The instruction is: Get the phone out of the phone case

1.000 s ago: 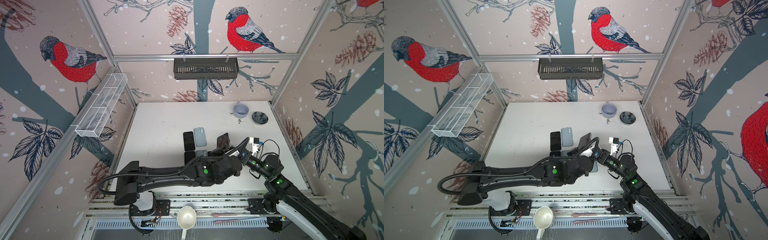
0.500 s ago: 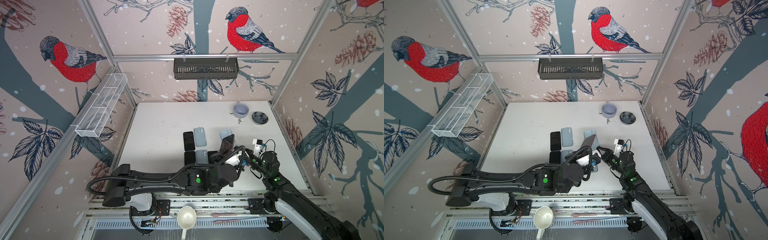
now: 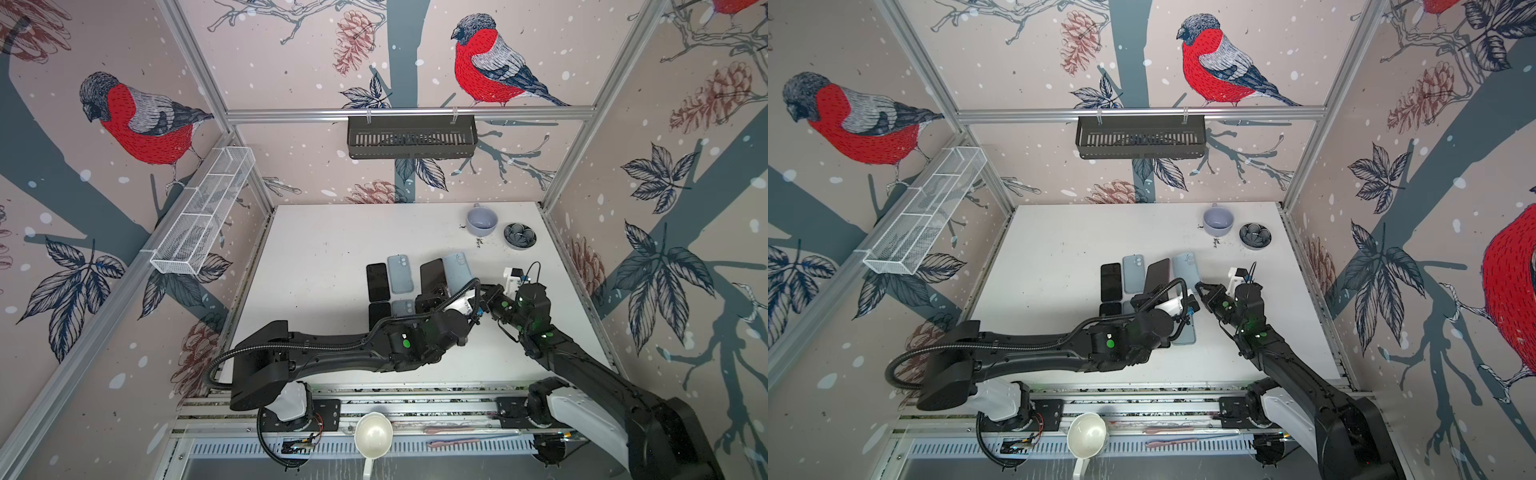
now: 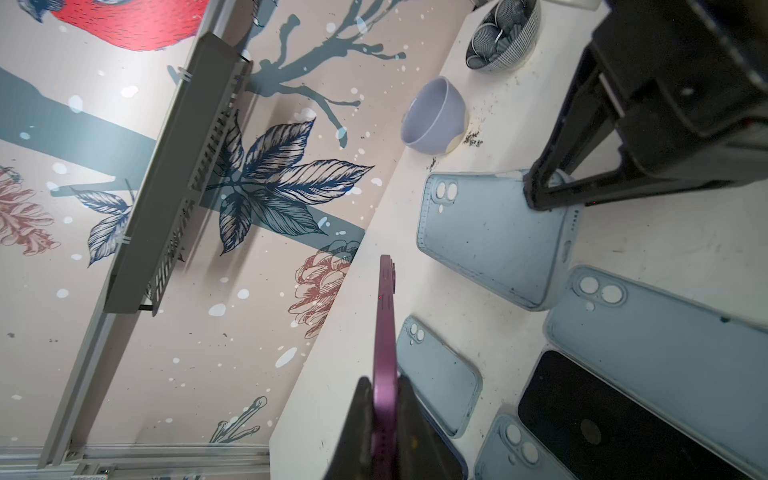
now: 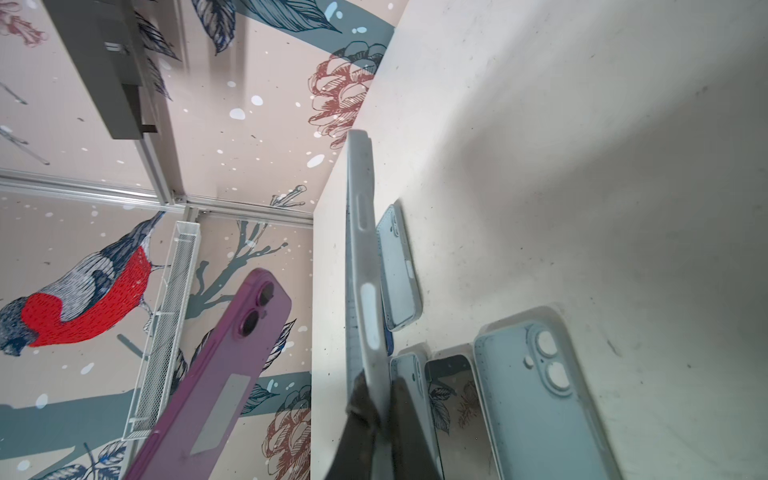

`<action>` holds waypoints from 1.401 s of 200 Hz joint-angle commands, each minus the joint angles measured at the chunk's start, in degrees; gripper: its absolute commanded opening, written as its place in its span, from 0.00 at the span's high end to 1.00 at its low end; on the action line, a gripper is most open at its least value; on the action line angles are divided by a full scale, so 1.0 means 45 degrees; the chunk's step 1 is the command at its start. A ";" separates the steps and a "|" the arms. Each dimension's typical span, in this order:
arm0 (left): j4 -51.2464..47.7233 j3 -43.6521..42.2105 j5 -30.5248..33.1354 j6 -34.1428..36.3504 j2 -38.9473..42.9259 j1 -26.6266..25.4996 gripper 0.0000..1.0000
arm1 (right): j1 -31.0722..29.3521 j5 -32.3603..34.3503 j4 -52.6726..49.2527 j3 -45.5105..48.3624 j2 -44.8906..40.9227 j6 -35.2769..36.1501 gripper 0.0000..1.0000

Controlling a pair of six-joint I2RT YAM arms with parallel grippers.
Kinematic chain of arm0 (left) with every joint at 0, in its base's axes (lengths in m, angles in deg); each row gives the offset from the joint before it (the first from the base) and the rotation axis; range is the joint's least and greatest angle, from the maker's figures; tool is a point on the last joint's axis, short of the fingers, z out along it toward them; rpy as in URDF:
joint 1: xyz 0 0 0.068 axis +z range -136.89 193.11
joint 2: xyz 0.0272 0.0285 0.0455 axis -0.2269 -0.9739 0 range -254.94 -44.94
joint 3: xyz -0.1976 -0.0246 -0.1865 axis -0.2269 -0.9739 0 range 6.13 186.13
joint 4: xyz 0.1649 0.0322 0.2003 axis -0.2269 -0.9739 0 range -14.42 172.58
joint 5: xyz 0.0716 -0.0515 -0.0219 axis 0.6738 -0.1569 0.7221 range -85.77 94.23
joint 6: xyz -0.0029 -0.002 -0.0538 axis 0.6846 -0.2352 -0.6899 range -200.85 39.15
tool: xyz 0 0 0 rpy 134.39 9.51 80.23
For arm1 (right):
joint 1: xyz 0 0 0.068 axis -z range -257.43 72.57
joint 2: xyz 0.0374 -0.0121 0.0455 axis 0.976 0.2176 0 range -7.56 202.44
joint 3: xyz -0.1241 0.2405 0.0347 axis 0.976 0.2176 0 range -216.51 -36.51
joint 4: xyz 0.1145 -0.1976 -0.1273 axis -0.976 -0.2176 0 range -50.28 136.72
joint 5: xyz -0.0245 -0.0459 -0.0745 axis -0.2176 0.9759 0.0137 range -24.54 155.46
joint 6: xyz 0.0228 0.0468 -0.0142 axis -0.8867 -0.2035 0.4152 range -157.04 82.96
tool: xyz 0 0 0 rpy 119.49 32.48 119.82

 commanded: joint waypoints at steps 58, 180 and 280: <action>0.1468 -0.0176 -0.2480 0.0881 -0.1706 0.1973 1.00 | 0.0021 -0.0433 0.1983 -0.1622 0.4135 0.0079 1.00; 0.3357 -0.0213 -0.3167 0.2075 -0.3855 0.2794 1.00 | 0.0087 -0.0385 0.3029 -0.2928 0.7581 0.0156 1.00; 0.4332 0.0170 -0.2860 0.2283 -0.4852 0.2996 0.59 | 0.0239 -0.0646 0.3735 -0.2966 0.8538 -0.0117 0.82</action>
